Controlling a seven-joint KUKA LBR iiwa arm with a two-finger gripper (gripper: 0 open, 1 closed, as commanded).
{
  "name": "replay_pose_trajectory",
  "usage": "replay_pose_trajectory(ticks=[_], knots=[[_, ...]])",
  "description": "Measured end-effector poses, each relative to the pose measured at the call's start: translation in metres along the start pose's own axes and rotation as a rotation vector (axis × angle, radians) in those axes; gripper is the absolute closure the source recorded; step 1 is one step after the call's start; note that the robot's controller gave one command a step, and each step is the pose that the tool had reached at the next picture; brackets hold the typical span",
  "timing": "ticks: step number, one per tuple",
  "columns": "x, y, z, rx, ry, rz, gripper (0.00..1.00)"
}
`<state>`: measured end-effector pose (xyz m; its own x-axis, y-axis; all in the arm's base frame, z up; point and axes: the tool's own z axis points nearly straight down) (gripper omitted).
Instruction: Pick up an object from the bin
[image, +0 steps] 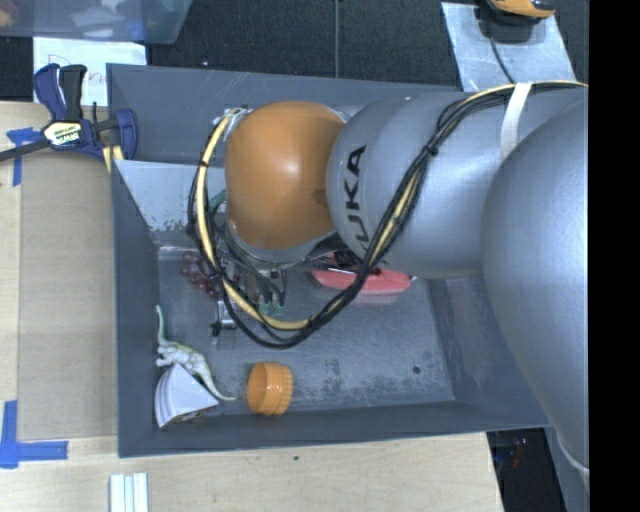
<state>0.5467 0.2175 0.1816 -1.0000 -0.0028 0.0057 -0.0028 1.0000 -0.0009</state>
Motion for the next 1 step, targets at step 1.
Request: replay_pose_trajectory(ticks=[1], knots=[[-0.0024, -0.0013, -0.0047, -0.002, -0.008, 0.003, 0.0]])
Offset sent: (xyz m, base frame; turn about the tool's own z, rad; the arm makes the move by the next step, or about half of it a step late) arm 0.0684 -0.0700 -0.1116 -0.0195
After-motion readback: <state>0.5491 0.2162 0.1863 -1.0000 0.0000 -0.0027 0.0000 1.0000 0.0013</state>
